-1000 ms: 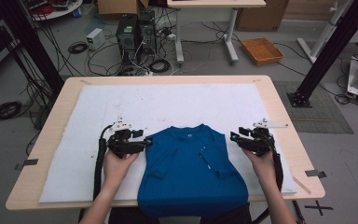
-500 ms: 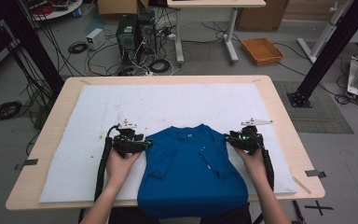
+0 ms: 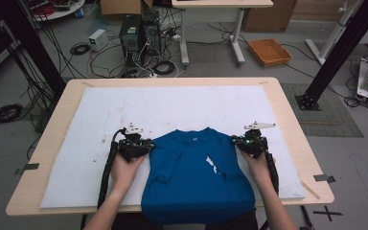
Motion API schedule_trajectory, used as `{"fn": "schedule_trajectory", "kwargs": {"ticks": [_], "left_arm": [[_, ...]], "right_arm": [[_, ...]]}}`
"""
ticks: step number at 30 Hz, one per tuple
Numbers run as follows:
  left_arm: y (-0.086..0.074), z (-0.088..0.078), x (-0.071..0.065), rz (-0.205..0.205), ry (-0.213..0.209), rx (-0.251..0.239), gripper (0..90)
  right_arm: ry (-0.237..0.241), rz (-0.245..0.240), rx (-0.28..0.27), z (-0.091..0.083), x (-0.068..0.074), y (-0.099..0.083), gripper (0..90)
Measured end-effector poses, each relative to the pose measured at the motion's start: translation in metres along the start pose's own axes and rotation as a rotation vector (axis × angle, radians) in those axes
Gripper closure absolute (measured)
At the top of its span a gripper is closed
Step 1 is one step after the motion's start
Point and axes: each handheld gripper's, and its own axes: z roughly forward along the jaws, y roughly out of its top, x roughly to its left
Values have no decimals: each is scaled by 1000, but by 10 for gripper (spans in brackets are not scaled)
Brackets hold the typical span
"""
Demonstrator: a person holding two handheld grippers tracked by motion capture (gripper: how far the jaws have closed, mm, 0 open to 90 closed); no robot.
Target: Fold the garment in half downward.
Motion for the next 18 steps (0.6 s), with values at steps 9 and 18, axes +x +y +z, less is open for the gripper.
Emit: {"fn": "schedule_trajectory", "kwargs": {"ticks": [9, 18], "left_arm": [[1, 0, 6, 6, 22, -35, 878], [1, -3, 5, -52, -32, 0, 624]], "right_arm": [[-23, -5, -7, -1, -6, 0, 884], [-16, 17, -37, -11, -11, -2, 784]]}}
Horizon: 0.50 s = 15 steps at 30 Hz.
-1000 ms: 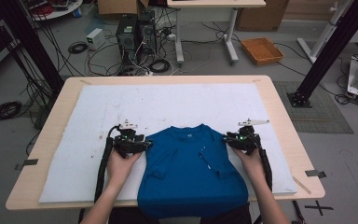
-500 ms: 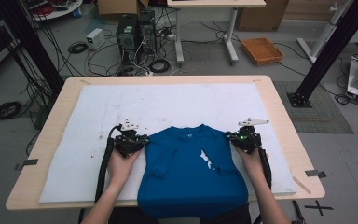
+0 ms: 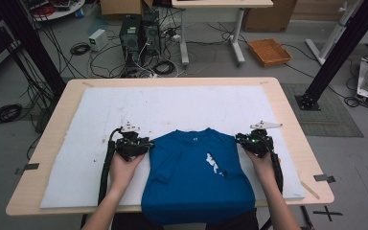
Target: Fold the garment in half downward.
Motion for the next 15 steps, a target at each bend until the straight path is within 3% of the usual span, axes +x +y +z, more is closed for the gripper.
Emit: {"fn": "schedule_trajectory", "kwargs": {"ticks": [3, 6, 7, 8, 15], "left_arm": [[0, 3, -1, -23, -18, 10, 620], [0, 5, -4, 11, 11, 16, 798], [0, 6, -2, -4, -2, 7, 798], [0, 6, -1, 1, -4, 8, 866], [6, 5, 0, 32, 2, -27, 874]], "right_arm": [[19, 31, 8, 2, -1, -1, 752], [25, 19, 25, 5, 2, -1, 753], [21, 11, 36, 6, 3, -1, 780], [22, -7, 54, 9, 5, -1, 869], [-11, -13, 35, 8, 4, 0, 900]]}}
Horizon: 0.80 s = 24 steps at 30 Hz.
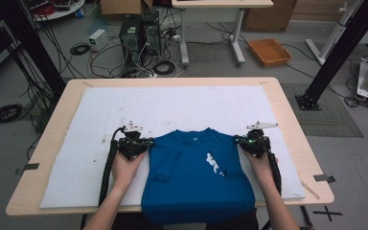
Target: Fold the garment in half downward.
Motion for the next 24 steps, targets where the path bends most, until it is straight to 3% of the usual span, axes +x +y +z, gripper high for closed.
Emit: {"fn": "schedule_trajectory", "kwargs": {"ticks": [6, 8, 11, 14, 16, 20, 24], "left_arm": [[3, 3, 3, -4, 9, 3, 871], [4, 2, 3, 0, 25, -16, 802], [11, 4, 4, -8, 1, -26, 707], [21, 11, 2, 17, -27, -12, 658], [28, 18, 0, 42, -33, 15, 644], [36, 33, -2, 47, -58, 45, 632], [37, 45, -3, 62, -55, 99, 651]], "right_arm": [[10, 20, 0, 0, -5, 0, 896], [19, 7, -26, -2, -5, 1, 851], [26, 7, -38, -4, -5, 9, 816], [44, 5, -49, -1, -5, 22, 769], [63, -7, -27, 5, -2, 30, 746], [76, -39, 11, 22, 7, 39, 712], [72, -57, 61, 38, 13, 43, 699]]}}
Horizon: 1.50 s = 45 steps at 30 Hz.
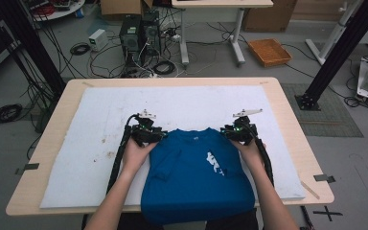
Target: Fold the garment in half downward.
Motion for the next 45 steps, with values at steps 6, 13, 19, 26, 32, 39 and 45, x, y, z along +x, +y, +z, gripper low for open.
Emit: {"fn": "schedule_trajectory", "kwargs": {"ticks": [6, 13, 19, 26, 32, 39, 45], "left_arm": [[-1, 1, -1, 45, 39, 17, 787], [1, 0, -2, 26, 29, -22, 720], [1, 7, -3, 38, 0, 2, 636], [1, 7, -10, 97, 14, 14, 830], [2, 7, -7, 86, 18, 7, 879], [12, 8, 7, 37, 6, -20, 883], [29, 6, 16, 30, 18, -61, 883]], "right_arm": [[-9, -51, 47, 13, 3, 1, 831], [13, -41, 6, 5, 1, 3, 818], [16, -15, 7, 11, 0, 3, 672], [39, -81, 33, 16, 7, 2, 883], [44, -57, -1, 13, 3, 3, 895], [55, -13, -45, 14, -7, 12, 897], [29, -6, -89, 15, -9, 29, 896]]}}
